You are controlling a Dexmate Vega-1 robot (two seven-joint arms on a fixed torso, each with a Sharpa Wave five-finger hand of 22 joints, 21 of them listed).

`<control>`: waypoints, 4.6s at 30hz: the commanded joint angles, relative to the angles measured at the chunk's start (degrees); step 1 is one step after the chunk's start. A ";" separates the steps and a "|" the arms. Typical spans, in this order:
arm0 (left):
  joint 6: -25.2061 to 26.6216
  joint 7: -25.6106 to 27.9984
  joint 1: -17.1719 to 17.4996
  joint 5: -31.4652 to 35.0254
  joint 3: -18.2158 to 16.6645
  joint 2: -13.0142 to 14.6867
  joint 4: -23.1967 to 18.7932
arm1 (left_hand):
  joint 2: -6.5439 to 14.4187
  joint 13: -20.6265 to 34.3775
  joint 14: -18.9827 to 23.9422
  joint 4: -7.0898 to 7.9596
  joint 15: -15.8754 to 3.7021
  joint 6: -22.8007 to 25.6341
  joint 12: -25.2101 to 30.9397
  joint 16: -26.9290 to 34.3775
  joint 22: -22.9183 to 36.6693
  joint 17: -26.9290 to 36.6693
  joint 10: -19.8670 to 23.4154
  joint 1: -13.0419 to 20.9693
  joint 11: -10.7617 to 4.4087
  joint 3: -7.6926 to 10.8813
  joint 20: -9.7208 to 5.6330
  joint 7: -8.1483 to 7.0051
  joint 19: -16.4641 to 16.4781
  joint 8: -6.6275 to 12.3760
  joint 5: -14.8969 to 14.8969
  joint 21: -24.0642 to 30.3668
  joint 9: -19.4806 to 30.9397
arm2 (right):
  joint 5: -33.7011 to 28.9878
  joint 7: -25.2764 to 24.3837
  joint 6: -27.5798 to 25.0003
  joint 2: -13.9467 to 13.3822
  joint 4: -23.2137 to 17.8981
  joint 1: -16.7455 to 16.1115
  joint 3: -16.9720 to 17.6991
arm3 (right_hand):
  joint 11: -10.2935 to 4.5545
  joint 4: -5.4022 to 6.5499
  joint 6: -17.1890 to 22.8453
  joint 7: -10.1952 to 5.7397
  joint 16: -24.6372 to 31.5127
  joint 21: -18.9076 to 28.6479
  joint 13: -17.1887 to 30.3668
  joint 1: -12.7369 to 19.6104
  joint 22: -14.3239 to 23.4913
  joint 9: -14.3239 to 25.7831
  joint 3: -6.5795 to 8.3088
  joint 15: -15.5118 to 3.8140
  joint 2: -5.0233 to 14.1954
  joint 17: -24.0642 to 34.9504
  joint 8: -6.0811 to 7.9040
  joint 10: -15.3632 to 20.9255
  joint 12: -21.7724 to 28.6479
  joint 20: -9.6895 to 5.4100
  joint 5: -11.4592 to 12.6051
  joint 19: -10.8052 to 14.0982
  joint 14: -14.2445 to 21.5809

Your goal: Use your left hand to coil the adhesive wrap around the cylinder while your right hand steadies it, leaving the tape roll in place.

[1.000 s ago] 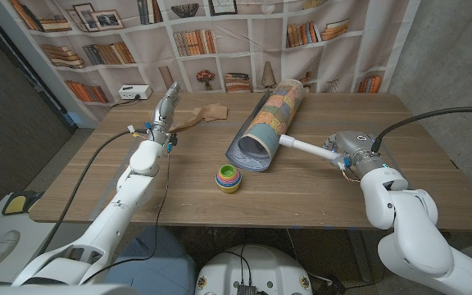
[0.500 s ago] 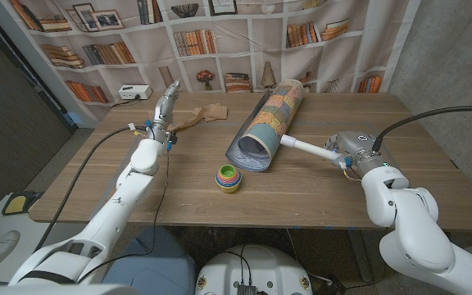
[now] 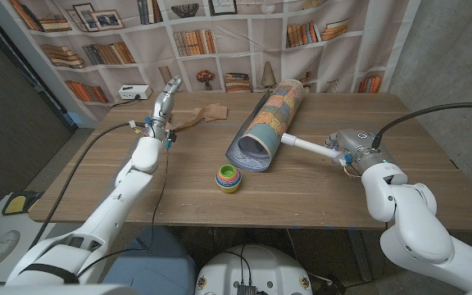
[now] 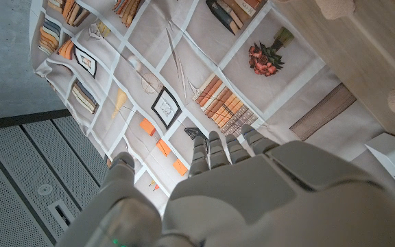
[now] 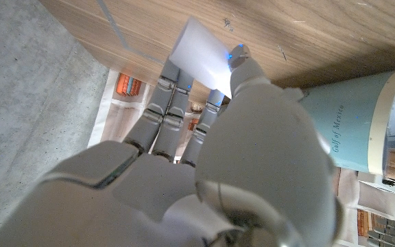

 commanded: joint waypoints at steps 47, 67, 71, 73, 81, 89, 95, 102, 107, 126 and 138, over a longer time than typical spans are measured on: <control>-18.53 20.35 -13.15 22.91 7.29 3.31 19.61 | 0.66 0.25 0.01 -2.37 -0.70 0.87 0.30 0.23 0.16 0.06 1.54 6.15 -0.51 2.58 -0.23 -0.57 0.50 0.23 -0.32 0.57 0.12 | -6.73 9.41 0.31 0.69 1.05 6.32 -4.73 | -2.45 0.01 1.31 -0.09 -2.22 4.24 0.48 2.02 -1.13 0.59 0.78 -15.53 2.60 2.23 -1.14 3.62 -0.40 -5.72 0.61 -1.72 8.38; -17.20 31.02 -15.93 33.12 10.49 4.14 21.05 | 1.16 0.26 0.30 -2.26 -1.00 1.11 0.33 0.26 0.17 0.03 1.81 7.22 -0.89 3.03 -0.17 -0.79 0.66 0.20 -0.38 0.63 0.14 | -6.93 9.86 2.04 2.08 2.02 4.48 -2.09 | -2.46 0.00 1.48 -0.05 -3.01 5.52 0.63 1.92 -1.40 0.69 0.85 -15.53 2.50 2.86 -1.43 3.78 -0.59 -5.83 0.65 -2.20 8.57; -16.60 31.77 -16.76 34.08 10.95 4.25 21.82 | 1.16 0.26 0.31 -2.26 -0.98 1.12 0.30 0.25 0.17 0.03 1.77 7.39 -0.89 3.06 -0.07 -0.77 0.63 0.18 -0.41 0.62 0.15 | -6.90 10.00 1.98 2.13 2.07 4.21 -1.78 | -2.47 0.01 1.49 -0.03 -3.15 5.78 0.63 1.89 -1.45 0.71 0.88 -15.53 2.52 2.99 -1.50 3.79 -0.65 -5.83 0.65 -2.30 8.65; -16.37 32.04 -16.90 34.43 11.11 4.36 21.81 | 1.15 0.26 0.32 -2.26 -0.92 1.16 0.30 0.24 0.17 0.03 1.80 7.46 -0.83 3.07 -0.10 -0.65 0.61 0.18 -0.42 0.61 0.15 | -6.88 10.06 2.03 2.15 2.08 4.15 -1.70 | -2.47 0.00 1.49 -0.04 -3.24 5.90 0.60 1.88 -1.47 0.72 0.88 -15.53 2.48 3.05 -1.54 3.79 -0.71 -5.84 0.65 -2.35 8.64; -14.57 32.27 -18.22 36.04 11.83 4.83 22.25 | 1.01 0.27 0.23 -2.24 -0.68 1.83 0.29 0.18 0.18 0.03 1.84 7.76 -0.43 3.07 -0.28 -0.56 0.59 0.36 -0.48 0.60 0.16 | -6.98 10.41 2.09 2.21 2.05 3.90 -1.56 | -2.45 0.00 1.57 -0.09 -3.55 6.44 0.66 1.85 -1.58 0.77 0.93 -15.54 2.47 3.34 -1.67 3.86 -0.81 -5.89 0.68 -2.56 8.79; -10.35 30.49 -17.89 36.83 11.55 5.66 19.46 | 0.79 0.28 -0.01 -2.22 -0.65 1.72 0.17 0.08 0.18 0.03 1.60 7.93 -0.44 2.99 -0.24 -0.26 0.32 0.24 -0.53 0.50 0.16 | -7.35 10.61 2.18 2.29 2.06 3.79 -1.54 | -2.41 0.00 1.65 -0.04 -3.93 7.07 0.77 1.79 -1.69 0.84 0.99 -15.53 2.43 3.69 -1.83 3.78 -0.97 -5.96 0.69 -2.87 8.96; -9.02 30.06 -17.93 37.25 11.47 6.05 19.12 | 0.67 0.28 -0.44 -2.20 -0.63 1.64 0.07 -0.04 0.18 0.04 1.40 8.15 -0.11 2.96 -1.00 -0.01 0.18 0.15 -0.53 0.47 0.17 | -8.04 11.04 1.97 2.57 2.01 3.59 -1.64 | -2.45 0.00 1.66 0.03 -4.16 7.47 0.87 1.76 -1.76 0.88 1.03 -15.53 2.40 3.90 -1.94 3.85 -1.01 -5.97 0.69 -3.02 9.06; -6.72 29.47 -16.90 37.77 11.08 6.63 17.03 | 0.66 0.29 -0.41 -2.23 -0.44 1.67 0.05 0.03 0.17 0.04 1.38 8.51 0.04 3.01 -0.75 0.15 0.01 0.12 -0.48 0.43 0.17 | -8.71 11.55 2.38 3.05 2.17 3.72 -1.83 | -2.46 -0.05 1.69 -0.03 -4.48 7.94 0.90 1.76 -1.84 0.94 1.08 -15.53 2.32 4.16 -2.09 3.86 -1.15 -5.89 0.70 -3.29 9.15; -5.89 29.50 -16.72 37.93 10.85 6.77 16.76 | 0.50 0.32 0.59 -2.26 1.11 2.52 0.38 0.38 0.15 0.06 2.28 9.10 -0.60 3.03 0.51 -0.05 0.37 0.34 -0.37 0.60 0.17 | -9.29 12.28 2.71 3.42 2.33 3.96 -1.90 | -2.48 -0.05 1.76 -0.01 -4.75 8.39 0.92 1.75 -1.90 0.98 1.14 -15.54 2.29 4.38 -2.19 3.92 -1.25 -5.99 0.70 -3.39 9.23; -5.51 29.35 -18.51 39.10 11.81 6.89 19.29 | 0.51 0.37 2.93 -2.57 -0.71 3.34 0.72 0.73 0.10 0.03 3.52 10.90 -0.17 3.47 -1.15 0.36 2.07 0.36 -0.11 0.98 0.18 | -10.89 14.25 4.20 4.86 2.91 4.18 -1.18 | -2.49 -0.05 1.99 -0.05 -5.38 9.49 1.04 1.69 -2.07 1.12 1.31 -15.54 2.21 4.99 -2.46 4.23 -1.45 -6.01 0.70 -3.71 9.70; -4.77 29.56 -19.56 39.63 12.29 6.91 21.21 | 0.29 0.39 2.88 -2.58 -0.60 3.32 0.64 0.55 0.10 0.03 3.45 11.28 -0.20 3.44 -0.46 0.29 1.90 0.27 -0.12 0.81 0.19 | -11.38 14.14 4.64 5.05 2.51 2.96 -0.21 | -2.48 -0.06 2.23 -0.07 -5.82 10.16 1.01 1.63 -2.16 1.21 1.40 -15.53 2.09 5.37 -2.60 4.43 -1.65 -5.99 0.68 -3.96 9.92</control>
